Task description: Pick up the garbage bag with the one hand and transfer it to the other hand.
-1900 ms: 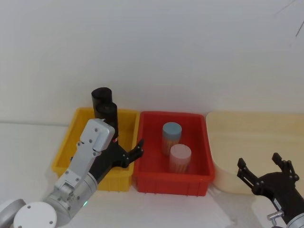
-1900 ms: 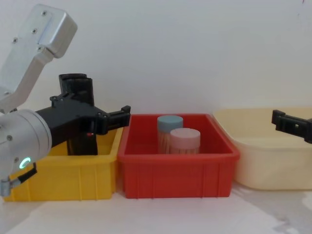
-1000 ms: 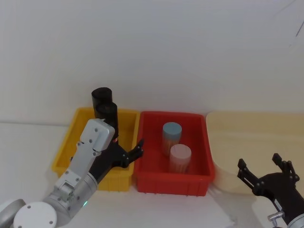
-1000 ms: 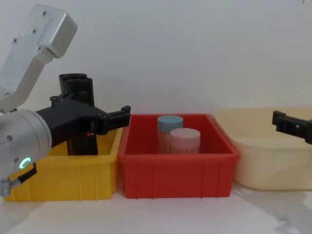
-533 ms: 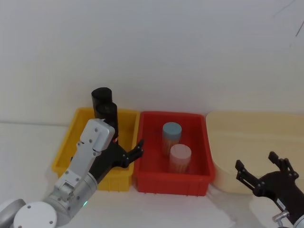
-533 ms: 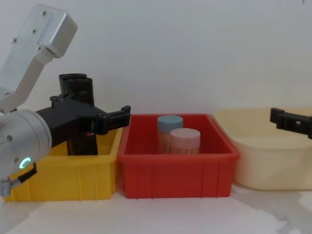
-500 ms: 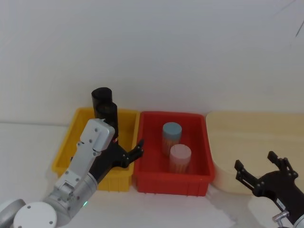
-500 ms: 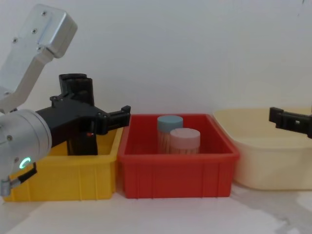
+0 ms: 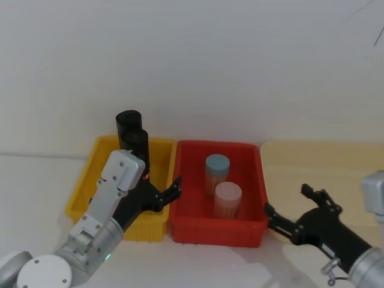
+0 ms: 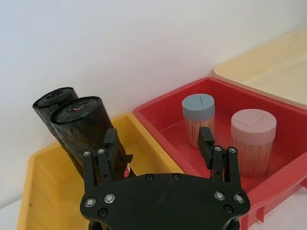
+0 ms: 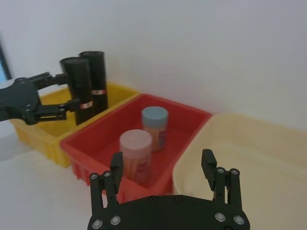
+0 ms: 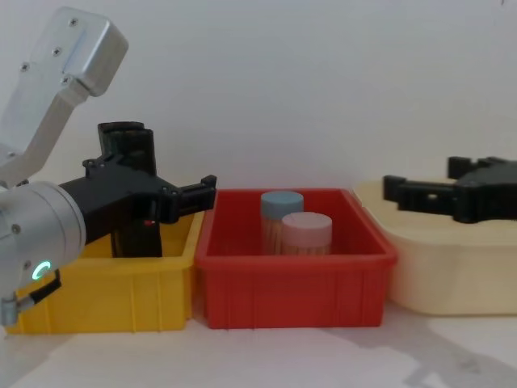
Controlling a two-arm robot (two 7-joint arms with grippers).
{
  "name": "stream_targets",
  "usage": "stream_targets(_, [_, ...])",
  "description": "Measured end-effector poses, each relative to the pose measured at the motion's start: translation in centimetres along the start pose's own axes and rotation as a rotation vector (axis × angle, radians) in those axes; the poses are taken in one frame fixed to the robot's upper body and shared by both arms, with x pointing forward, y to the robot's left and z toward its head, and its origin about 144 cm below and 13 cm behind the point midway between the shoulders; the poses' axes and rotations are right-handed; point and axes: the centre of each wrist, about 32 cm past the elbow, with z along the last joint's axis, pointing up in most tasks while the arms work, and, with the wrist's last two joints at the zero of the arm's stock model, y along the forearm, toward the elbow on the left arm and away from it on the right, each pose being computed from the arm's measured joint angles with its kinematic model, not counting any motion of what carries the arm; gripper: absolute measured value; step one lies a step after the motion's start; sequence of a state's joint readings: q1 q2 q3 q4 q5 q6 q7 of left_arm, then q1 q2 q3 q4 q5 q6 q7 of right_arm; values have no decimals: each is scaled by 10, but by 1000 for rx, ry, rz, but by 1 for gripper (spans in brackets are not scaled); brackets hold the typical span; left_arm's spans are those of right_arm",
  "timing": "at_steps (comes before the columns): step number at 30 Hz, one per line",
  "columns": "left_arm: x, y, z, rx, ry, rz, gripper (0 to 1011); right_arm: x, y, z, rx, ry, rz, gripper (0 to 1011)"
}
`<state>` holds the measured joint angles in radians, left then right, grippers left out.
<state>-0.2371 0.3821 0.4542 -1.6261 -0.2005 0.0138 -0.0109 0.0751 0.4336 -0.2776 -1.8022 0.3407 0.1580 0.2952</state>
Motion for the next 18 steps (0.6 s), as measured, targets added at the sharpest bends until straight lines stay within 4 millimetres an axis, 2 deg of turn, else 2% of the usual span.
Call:
stream_targets(4, [0, 0, 0, 0, 0, 0, 1001, -2, 14, 4, -27, -18, 45, 1002])
stream_targets(18, [0, 0, 0, 0, 0, 0, 1002, -2, 44, 18, -94, -85, 109, 1002])
